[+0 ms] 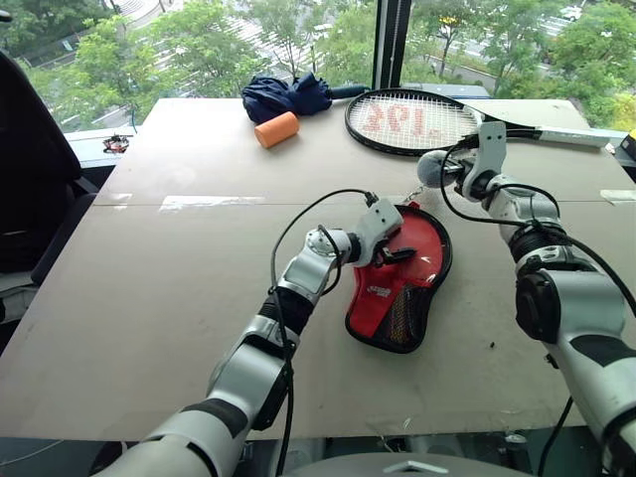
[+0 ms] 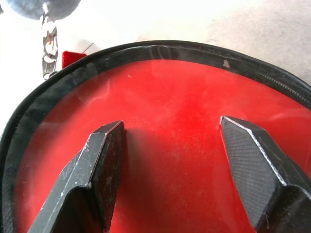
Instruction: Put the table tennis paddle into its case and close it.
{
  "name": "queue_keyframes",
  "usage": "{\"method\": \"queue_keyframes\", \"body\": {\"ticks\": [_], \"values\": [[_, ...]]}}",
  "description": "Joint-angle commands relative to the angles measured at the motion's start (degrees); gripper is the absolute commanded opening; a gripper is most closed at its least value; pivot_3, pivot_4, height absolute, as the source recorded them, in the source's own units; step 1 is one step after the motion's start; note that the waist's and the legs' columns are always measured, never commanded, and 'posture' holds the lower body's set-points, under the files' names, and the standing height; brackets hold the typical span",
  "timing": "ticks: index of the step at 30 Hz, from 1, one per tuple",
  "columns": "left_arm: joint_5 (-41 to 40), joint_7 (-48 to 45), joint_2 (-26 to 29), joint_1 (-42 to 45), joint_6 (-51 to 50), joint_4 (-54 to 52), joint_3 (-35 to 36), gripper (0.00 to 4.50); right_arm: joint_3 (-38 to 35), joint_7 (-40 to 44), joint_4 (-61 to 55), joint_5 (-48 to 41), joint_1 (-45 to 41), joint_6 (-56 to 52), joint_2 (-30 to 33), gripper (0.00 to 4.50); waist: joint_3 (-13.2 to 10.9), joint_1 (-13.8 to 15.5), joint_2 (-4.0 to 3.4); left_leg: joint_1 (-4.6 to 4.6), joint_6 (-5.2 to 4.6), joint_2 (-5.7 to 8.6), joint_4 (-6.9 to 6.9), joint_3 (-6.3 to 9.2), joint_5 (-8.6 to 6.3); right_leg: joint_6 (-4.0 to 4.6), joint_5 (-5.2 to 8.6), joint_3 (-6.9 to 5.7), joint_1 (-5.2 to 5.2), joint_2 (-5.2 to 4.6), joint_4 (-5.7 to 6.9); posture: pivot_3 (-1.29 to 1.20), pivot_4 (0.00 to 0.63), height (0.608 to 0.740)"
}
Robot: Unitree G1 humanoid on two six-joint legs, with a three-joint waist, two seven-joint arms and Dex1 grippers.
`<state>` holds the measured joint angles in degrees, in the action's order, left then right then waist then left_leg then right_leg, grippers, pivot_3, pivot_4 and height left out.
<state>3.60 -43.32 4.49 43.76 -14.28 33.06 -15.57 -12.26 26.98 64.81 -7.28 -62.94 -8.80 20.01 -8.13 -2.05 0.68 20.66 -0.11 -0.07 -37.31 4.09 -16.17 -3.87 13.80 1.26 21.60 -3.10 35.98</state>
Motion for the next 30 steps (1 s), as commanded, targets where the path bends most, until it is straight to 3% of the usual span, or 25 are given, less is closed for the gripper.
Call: {"method": "queue_keyframes", "body": {"ticks": [1,7,15,30], "values": [[2.3,2.4,0.5,-1.5,-3.2,5.4,-1.3,3.17,-1.2,-1.1,-11.4,-1.8,3.7,-3.0,2.5,0.01,0.0,0.0,-0.07,0.00,0.00,0.00,-0.01,0.00,0.00,0.00,0.00,-0.02,-0.01,0.00,0.01,0.00,0.150,0.740],[1.9,3.4,0.5,-2.0,-2.7,7.0,-1.3,3.17,-2.4,-3.5,-33.1,-3.5,16.1,-12.4,5.5,0.01,0.2,0.2,-0.24,0.00,0.00,0.02,-0.03,-0.01,0.00,-0.02,-0.01,0.00,-0.03,-0.01,0.00,0.00,0.150,0.740],[1.8,4.0,0.5,-2.4,-2.6,7.5,-1.2,3.17,-3.9,-3.9,-53.0,-7.3,27.1,-23.3,8.4,0.01,0.5,0.3,-0.41,-0.01,-0.01,0.02,-0.04,-0.06,0.00,-0.03,-0.01,-0.01,-0.04,0.02,0.00,0.00,0.150,0.740],[1.5,5.0,0.2,-1.5,-1.8,8.6,-0.9,3.17,-5.5,10.3,-90.4,-29.0,53.7,-52.6,21.5,0.01,0.7,1.4,-0.22,0.01,-0.02,-0.02,-0.05,0.03,-0.01,-0.04,0.02,-0.09,-0.08,0.10,-0.10,0.00,0.150,0.740]]}}
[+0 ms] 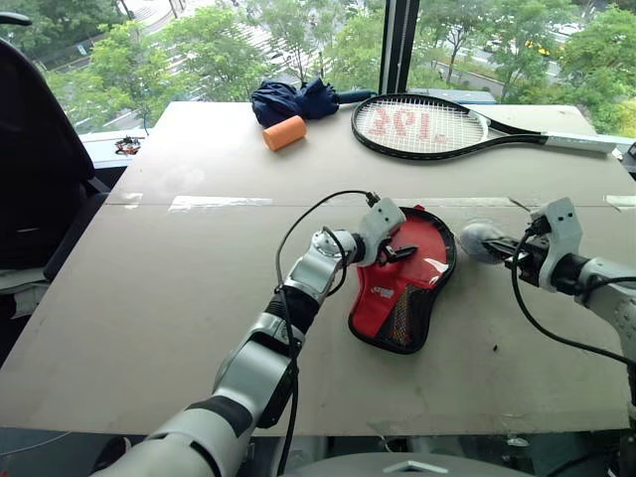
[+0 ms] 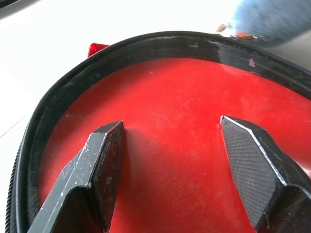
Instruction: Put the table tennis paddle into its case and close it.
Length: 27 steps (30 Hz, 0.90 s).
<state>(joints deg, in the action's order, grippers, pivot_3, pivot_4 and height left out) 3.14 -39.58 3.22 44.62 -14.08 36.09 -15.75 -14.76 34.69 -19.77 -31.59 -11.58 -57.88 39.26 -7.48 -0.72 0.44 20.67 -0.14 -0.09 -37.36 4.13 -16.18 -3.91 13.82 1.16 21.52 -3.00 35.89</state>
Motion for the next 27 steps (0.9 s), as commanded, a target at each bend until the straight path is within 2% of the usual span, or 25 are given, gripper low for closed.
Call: {"method": "queue_keyframes", "body": {"ticks": [1,10,18,23,27], "values": [[1.9,1.3,1.4,-2.2,-1.9,5.8,-0.7,3.17,-3.4,3.0,-7.2,-5.7,3.9,-4.4,3.1,0.01,0.1,0.0,0.15,0.00,0.00,0.00,0.00,0.01,0.00,0.00,0.00,-0.01,0.00,0.00,-0.01,0.00,0.150,0.740],[1.9,1.4,1.3,-1.5,-1.0,6.9,-0.5,3.17,-7.0,7.5,-17.9,-17.7,14.9,-9.5,6.1,0.01,0.1,0.1,0.31,0.02,0.00,-0.01,0.00,0.10,0.00,-0.02,0.02,-0.09,-0.01,0.01,-0.01,0.00,0.150,0.740],[1.9,1.4,1.2,-0.8,-0.3,8.0,-0.3,3.17,-6.9,11.4,-27.2,-28.7,26.1,-9.9,9.1,0.01,0.2,0.1,0.49,0.03,0.00,-0.02,0.00,0.13,0.00,-0.23,0.15,-0.12,-0.01,0.01,-0.03,0.00,0.150,0.740],[1.8,1.4,1.3,-0.7,0.0,8.3,-0.2,3.17,-5.8,15.4,-31.2,-31.0,33.2,-8.5,14.3,0.01,0.2,0.4,0.59,0.08,0.01,-0.02,0.03,0.19,-0.01,-0.24,0.17,-0.19,-0.01,0.01,-0.09,0.00,0.150,0.740],[1.9,1.5,1.3,-0.7,0.0,8.4,-0.1,3.17,-5.2,18.9,-33.2,-29.2,39.0,-6.1,18.5,0.01,0.2,0.5,0.77,0.09,0.01,-0.03,0.05,0.20,-0.01,-0.26,0.18,-0.22,-0.01,0.01,-0.11,0.00,0.150,0.740]]}}
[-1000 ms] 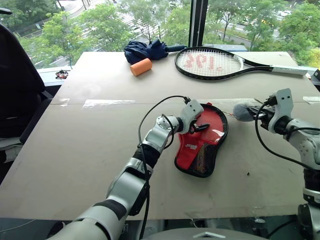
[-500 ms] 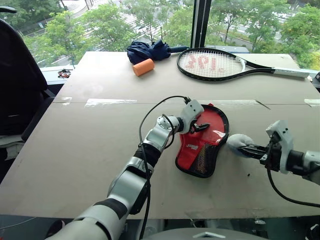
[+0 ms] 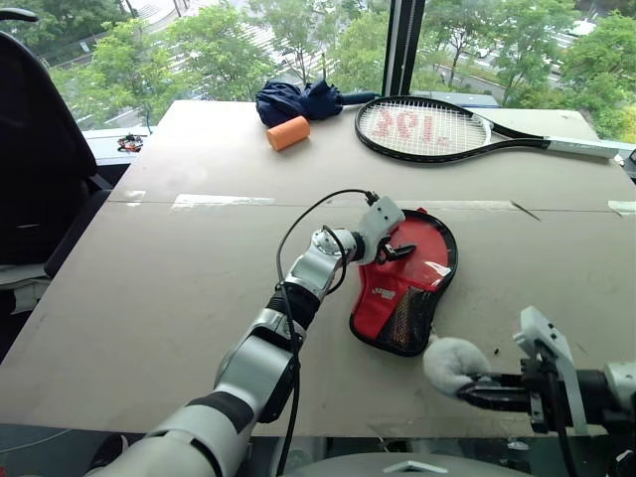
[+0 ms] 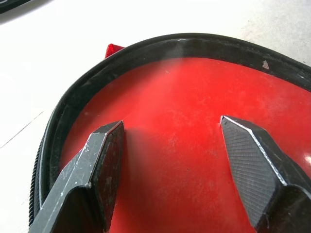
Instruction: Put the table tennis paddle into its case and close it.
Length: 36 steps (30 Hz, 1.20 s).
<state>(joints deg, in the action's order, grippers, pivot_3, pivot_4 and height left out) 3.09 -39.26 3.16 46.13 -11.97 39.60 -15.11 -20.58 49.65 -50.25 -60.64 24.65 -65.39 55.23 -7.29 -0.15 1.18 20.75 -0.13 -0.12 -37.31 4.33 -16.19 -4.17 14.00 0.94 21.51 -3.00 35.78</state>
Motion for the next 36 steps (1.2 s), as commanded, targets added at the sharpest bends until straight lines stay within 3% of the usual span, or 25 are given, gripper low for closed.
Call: {"method": "queue_keyframes", "body": {"ticks": [1,7,11,12,14,20,25,29,36], "values": [[1.9,1.2,1.4,-2.2,-2.1,4.9,-0.7,3.17,1.0,4.7,-3.0,0.6,4.1,2.1,3.5,0.01,0.0,0.0,0.16,-0.01,0.00,0.00,-0.02,-0.04,0.00,-0.02,0.01,0.04,0.00,-0.01,0.00,0.00,0.150,0.740],[1.8,1.3,1.4,-2.1,-2.0,5.0,-0.6,3.17,3.0,6.9,-1.5,6.3,8.3,7.4,7.1,0.01,0.0,0.2,0.28,-0.01,0.01,0.00,-0.04,-0.05,-0.01,-0.11,0.06,0.04,-0.01,-0.02,-0.02,0.00,0.150,0.740],[1.8,1.3,1.4,-2.1,-1.9,5.0,-0.5,3.17,5.1,1.9,3.6,11.9,3.8,12.2,3.8,0.01,0.0,0.4,0.31,0.00,0.01,0.00,-0.03,-0.05,-0.01,-0.13,0.08,0.03,0.00,-0.02,-0.04,0.00,0.150,0.740],[1.7,1.4,1.4,-2.1,-1.9,5.0,-0.5,3.17,5.4,1.6,5.1,13.0,2.6,13.4,3.2,0.69,0.0,0.4,0.33,-0.01,0.01,0.00,-0.04,-0.05,-0.01,-0.13,0.07,0.03,0.00,-0.01,-0.04,0.00,0.150,0.740],[1.7,1.4,1.5,-2.2,-1.7,4.8,-0.4,3.17,4.3,2.8,7.4,12.2,1.2,13.8,2.8,1.37,-0.1,0.4,0.37,-0.02,0.01,0.00,-0.04,-0.06,-0.01,-0.14,0.07,0.05,0.00,-0.02,-0.04,0.00,0.150,0.740],[-0.5,-1.9,4.1,-3.3,0.3,-2.9,1.5,3.17,-1.9,3.5,13.8,13.3,-1.5,15.9,2.1,4.44,-0.1,0.0,0.31,-0.04,0.01,-0.04,-0.03,-0.05,-0.01,-0.13,0.06,0.07,0.01,0.03,-0.01,0.00,0.150,0.740],[-8.2,-9.6,11.7,-9.3,-3.7,-21.7,6.1,3.17,-8.5,4.3,20.1,12.4,-7.1,20.2,-0.7,4.48,-0.4,-0.7,0.01,-0.01,0.01,-0.07,0.04,-0.07,0.00,0.10,-0.06,0.13,0.08,0.03,0.00,0.00,0.150,0.740],[-14.8,-16.0,20.8,-18.0,-8.0,-37.1,10.1,3.17,-7.6,7.2,26.4,18.9,-8.6,28.6,-2.2,4.48,-0.7,-0.2,-0.08,0.01,0.02,-0.08,0.12,-0.05,0.00,0.15,-0.08,0.14,0.14,0.02,-0.01,0.00,0.150,0.740],[-20.3,-20.7,32.3,-32.6,-8.0,-46.3,18.1,3.17,-5.1,15.0,42.4,25.8,-12.6,44.5,-5.6,4.48,-0.9,0.6,-0.20,-0.04,0.02,-0.04,0.00,-0.15,0.00,0.36,0.04,0.34,0.07,-0.15,-0.12,0.00,0.150,0.740]]}}
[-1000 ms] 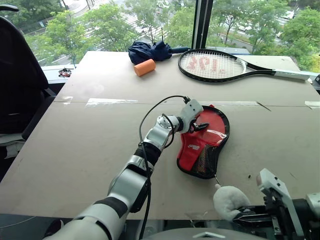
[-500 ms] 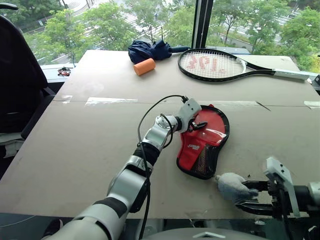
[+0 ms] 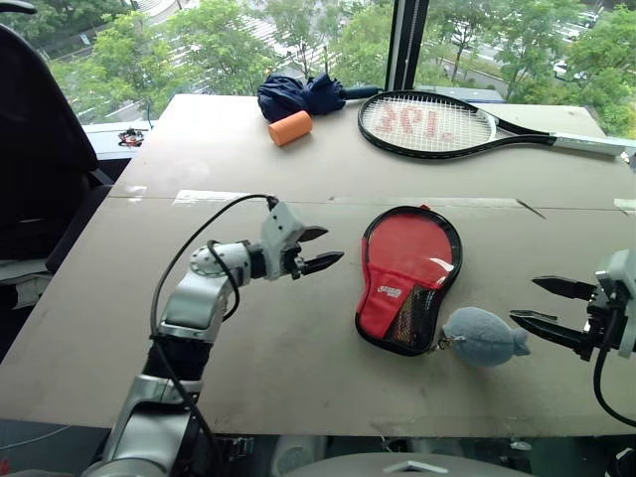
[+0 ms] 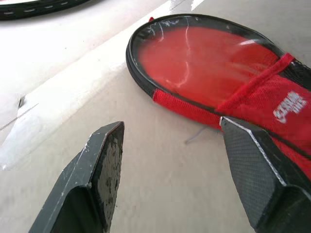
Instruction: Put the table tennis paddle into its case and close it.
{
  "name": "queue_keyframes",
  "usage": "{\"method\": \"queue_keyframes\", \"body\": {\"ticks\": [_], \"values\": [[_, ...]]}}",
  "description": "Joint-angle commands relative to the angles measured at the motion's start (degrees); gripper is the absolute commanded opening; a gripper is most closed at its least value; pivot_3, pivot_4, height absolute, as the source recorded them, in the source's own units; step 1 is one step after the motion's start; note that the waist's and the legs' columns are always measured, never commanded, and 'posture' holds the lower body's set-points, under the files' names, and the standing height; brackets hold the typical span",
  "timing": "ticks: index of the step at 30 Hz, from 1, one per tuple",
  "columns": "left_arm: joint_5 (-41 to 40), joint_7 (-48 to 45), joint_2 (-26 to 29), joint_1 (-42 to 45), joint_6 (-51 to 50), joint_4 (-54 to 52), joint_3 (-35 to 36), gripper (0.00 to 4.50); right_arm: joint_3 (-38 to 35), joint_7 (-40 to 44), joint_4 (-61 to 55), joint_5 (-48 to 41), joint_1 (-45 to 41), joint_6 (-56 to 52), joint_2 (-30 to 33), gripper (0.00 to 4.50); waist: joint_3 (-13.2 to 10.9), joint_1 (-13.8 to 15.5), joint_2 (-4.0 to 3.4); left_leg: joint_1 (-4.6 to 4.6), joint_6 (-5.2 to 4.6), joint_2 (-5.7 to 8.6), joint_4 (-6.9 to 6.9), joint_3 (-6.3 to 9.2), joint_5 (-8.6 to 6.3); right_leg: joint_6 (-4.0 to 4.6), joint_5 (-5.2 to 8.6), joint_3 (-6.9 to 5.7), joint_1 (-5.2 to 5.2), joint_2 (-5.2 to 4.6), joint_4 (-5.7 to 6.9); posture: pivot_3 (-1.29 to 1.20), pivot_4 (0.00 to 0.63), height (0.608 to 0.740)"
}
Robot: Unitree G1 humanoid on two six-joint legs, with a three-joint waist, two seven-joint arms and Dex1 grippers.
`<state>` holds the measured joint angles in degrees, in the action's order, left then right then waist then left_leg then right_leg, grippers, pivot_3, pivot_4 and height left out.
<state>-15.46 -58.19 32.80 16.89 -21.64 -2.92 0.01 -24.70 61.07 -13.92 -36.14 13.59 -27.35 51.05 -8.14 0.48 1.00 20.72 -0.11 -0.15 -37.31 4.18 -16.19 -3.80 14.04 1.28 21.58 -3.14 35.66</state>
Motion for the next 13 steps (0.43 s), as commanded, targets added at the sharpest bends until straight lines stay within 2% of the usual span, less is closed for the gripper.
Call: {"method": "queue_keyframes", "body": {"ticks": [1,3,6,13], "values": [[-2.1,-2.3,4.0,-6.2,3.0,-4.8,4.0,3.17,-1.5,7.3,9.6,0.9,-2.6,11.0,-2.8,4.48,0.0,0.0,0.01,-0.02,0.00,-0.02,0.00,-0.04,0.00,0.01,0.00,0.04,0.00,0.00,0.00,0.00,0.150,0.740],[-2.9,-2.7,5.3,-10.5,4.1,-6.9,5.2,3.17,-0.6,12.2,15.6,3.0,-4.0,17.4,-2.9,4.48,-0.1,0.0,-0.05,-0.04,0.00,-0.04,0.01,-0.10,0.00,0.02,0.00,0.08,0.01,0.01,0.00,0.00,0.150,0.740],[-3.5,-2.8,6.2,-15.8,6.1,-9.1,6.4,3.17,1.4,15.1,23.8,6.9,-6.1,22.8,-2.0,4.48,-0.2,0.3,-0.22,-0.05,0.00,-0.14,0.00,-0.32,0.00,0.04,0.00,0.14,0.01,-0.06,0.00,0.00,0.150,0.740],[-3.1,-1.8,6.9,-18.6,9.6,-9.3,6.3,3.17,2.3,19.3,33.0,8.9,-9.1,28.2,-2.1,4.48,-0.2,0.3,-0.25,-0.10,-0.01,-0.18,0.00,-0.66,0.00,0.15,-0.06,0.27,0.01,-0.11,0.00,0.00,0.150,0.740]]}}
